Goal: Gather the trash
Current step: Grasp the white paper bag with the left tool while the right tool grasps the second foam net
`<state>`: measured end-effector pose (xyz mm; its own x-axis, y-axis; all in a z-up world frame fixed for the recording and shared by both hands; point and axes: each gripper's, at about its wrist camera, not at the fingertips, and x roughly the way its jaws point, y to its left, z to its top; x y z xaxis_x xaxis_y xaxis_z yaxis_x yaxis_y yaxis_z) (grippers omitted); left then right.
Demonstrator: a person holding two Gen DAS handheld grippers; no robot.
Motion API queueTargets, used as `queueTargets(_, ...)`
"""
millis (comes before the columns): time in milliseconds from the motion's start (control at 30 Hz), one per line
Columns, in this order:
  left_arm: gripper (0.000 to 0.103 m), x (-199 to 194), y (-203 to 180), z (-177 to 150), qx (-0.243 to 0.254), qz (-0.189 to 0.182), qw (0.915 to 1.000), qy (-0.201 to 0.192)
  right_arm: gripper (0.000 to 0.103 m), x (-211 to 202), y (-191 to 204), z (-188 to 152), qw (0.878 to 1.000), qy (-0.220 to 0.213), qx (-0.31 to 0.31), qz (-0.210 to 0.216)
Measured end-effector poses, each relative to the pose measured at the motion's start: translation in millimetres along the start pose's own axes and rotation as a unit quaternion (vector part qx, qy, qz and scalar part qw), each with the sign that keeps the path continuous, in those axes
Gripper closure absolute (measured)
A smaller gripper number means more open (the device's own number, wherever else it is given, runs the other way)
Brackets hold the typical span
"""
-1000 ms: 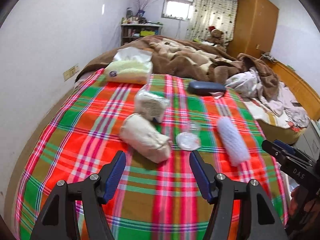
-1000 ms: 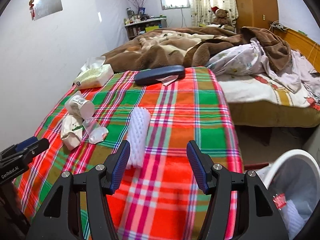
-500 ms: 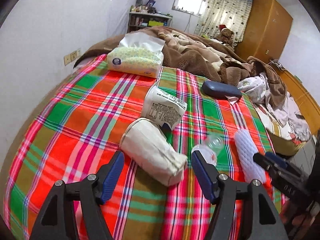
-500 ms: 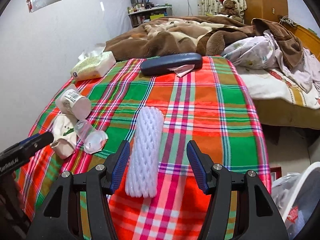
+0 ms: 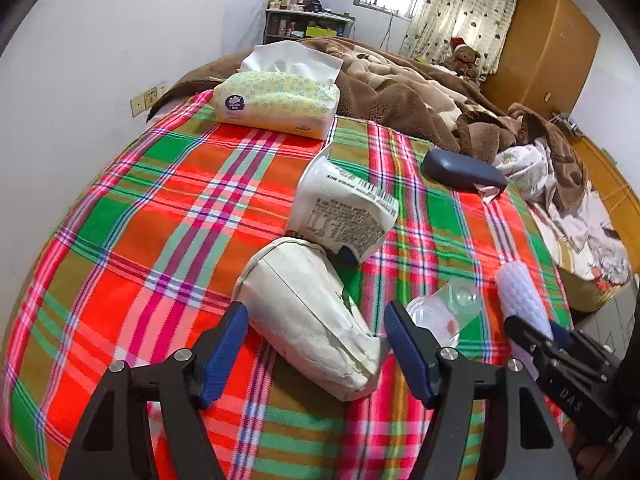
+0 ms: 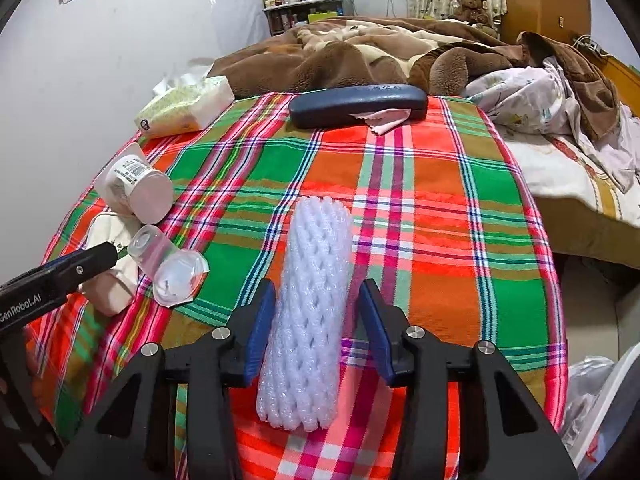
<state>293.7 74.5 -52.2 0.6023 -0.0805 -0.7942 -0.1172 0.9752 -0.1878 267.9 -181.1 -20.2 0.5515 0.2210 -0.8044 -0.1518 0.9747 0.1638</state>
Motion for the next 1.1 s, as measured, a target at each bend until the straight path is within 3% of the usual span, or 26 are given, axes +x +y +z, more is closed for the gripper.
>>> queueTargets(67,0.032,-2.4,3.1,-0.3,-0.003,-0.006,1.0000,0.003,0.072,0.9,-1.0,-0.6,1.000,0.001,0.002,0.001)
queueTargets(367,0.032,10.9,5.3,1.0,-0.030,-0.012,0.9993,0.016,0.076,2.0,-2.9,-1.6,1.000,-0.002,0.013,0.010)
queueTargets(500,0.033,15.9,-4.9,-3.1,-0.020,0.014,0.9996,0.017,0.076,1.2,-2.6,-1.4,1.000,-0.003,0.013,0.012)
queueTargets(767,0.058,8.7,-5.2,-5.6,-0.014,0.011,0.9998,0.006,0.079,-2.1,-5.2,-2.5,1.000,-0.008,0.015,0.012)
queueTargets(1100,0.061,-13.5,-5.0,-17.6,-0.014,-0.001,0.9998,-0.011,0.080,-19.3,-7.8,-8.9,0.999,-0.025,0.022,0.016)
